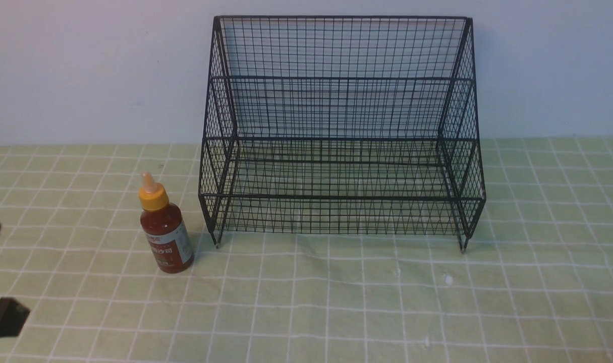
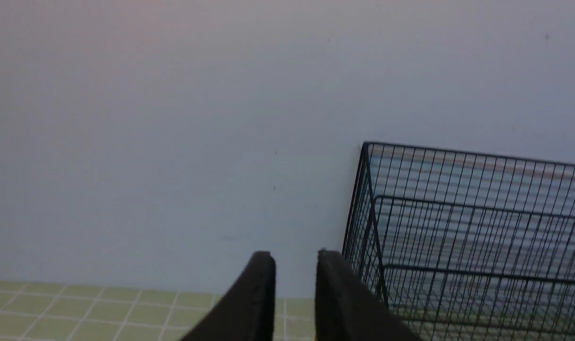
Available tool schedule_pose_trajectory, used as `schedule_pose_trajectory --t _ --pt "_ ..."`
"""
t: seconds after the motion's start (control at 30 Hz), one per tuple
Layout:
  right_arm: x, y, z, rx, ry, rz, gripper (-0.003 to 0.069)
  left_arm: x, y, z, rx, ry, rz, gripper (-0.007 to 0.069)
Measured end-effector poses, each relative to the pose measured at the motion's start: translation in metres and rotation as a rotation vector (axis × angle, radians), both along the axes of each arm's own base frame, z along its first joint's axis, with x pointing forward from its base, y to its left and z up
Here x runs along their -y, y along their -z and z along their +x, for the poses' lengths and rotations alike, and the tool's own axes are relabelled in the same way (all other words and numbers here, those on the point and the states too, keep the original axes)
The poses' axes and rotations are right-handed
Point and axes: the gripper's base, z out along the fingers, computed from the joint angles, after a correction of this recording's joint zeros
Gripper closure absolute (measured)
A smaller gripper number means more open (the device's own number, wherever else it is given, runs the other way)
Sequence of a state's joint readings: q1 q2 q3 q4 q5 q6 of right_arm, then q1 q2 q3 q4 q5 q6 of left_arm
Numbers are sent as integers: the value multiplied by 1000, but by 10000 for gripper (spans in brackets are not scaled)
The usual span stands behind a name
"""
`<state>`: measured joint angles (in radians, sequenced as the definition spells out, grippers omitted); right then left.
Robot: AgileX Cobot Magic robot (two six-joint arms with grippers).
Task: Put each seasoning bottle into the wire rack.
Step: Use the left arm to grab the condiment bottle closest to it
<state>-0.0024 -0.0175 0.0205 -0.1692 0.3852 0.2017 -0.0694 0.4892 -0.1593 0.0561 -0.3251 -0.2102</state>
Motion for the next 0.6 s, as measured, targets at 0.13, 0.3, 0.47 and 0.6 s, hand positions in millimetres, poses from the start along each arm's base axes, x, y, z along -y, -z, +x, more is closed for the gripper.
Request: schedule_pose_trajectory --t 0.13,0.3,0.47,0.6 --pt "0 0 0 0 0 0 676 8 -3 37 -103 63 44 274" --pt "0 0 0 0 0 0 676 20 3 81 -185 164 93 116" --pt "0 0 0 0 0 0 676 27 16 115 -255 213 121 74" --pt "0 0 0 0 0 0 676 29 31 144 -316 224 143 71"
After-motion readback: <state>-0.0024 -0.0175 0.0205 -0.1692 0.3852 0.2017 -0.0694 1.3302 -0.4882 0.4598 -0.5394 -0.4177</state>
